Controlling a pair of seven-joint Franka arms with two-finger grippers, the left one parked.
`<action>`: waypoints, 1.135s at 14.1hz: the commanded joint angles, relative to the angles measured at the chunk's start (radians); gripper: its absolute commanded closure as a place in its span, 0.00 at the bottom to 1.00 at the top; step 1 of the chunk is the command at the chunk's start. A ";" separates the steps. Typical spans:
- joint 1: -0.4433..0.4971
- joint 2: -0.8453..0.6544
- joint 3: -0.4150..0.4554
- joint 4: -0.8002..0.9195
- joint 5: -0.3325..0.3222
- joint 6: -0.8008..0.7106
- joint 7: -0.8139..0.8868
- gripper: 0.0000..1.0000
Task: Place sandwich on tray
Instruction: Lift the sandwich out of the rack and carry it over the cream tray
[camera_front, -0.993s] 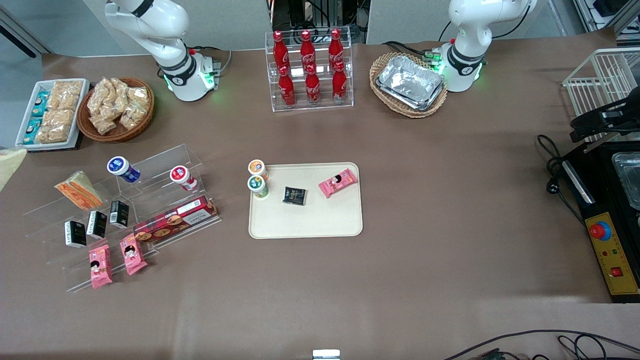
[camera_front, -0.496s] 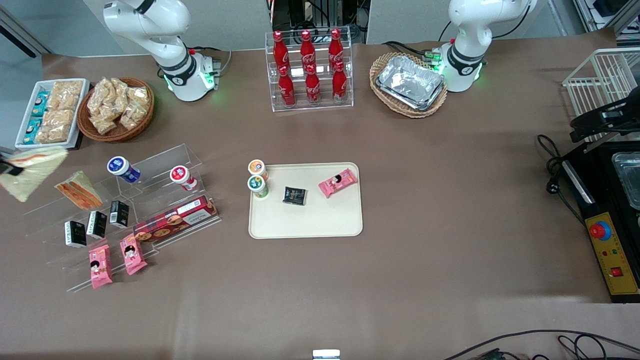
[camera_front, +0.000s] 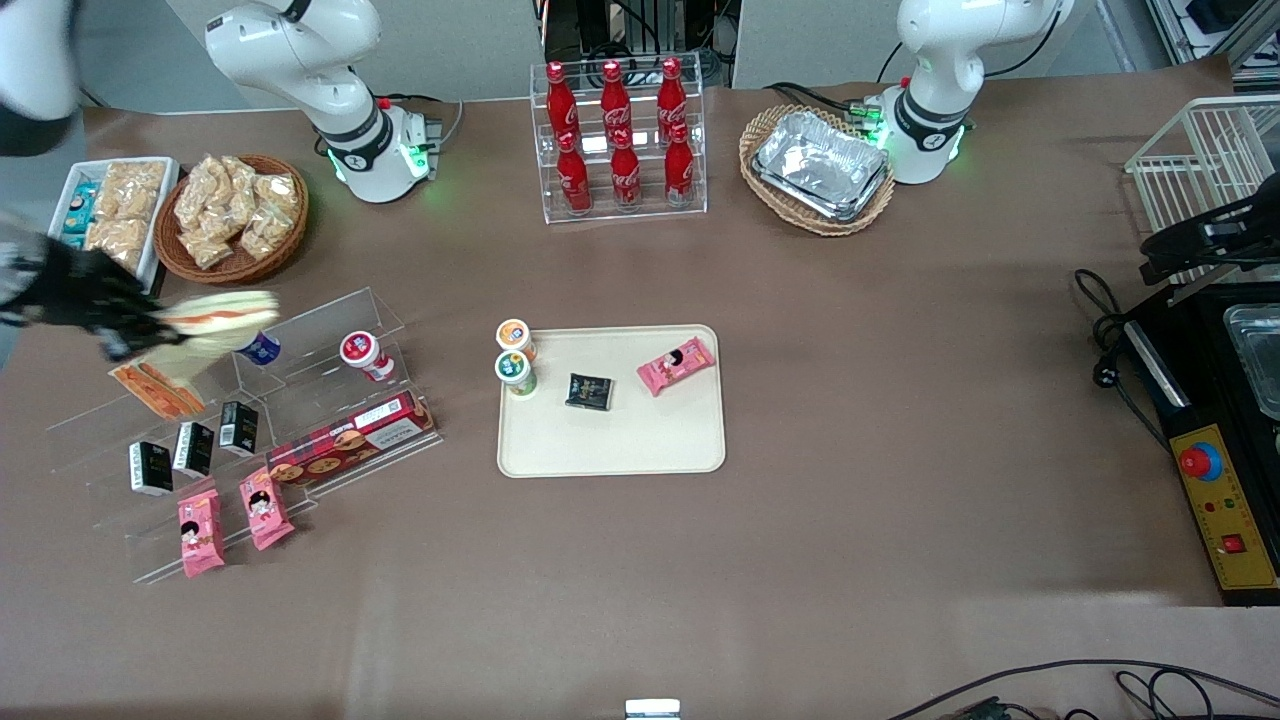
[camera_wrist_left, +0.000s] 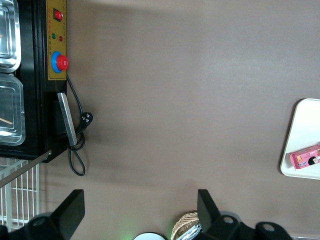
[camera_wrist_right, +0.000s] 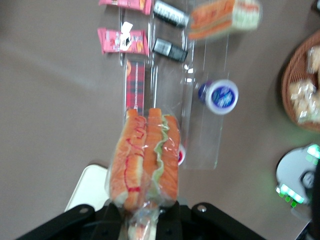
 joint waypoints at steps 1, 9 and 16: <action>0.143 0.025 -0.009 0.007 0.029 0.025 0.261 1.00; 0.451 0.290 -0.011 0.005 0.094 0.403 0.727 1.00; 0.568 0.591 -0.011 0.007 0.094 0.752 0.909 1.00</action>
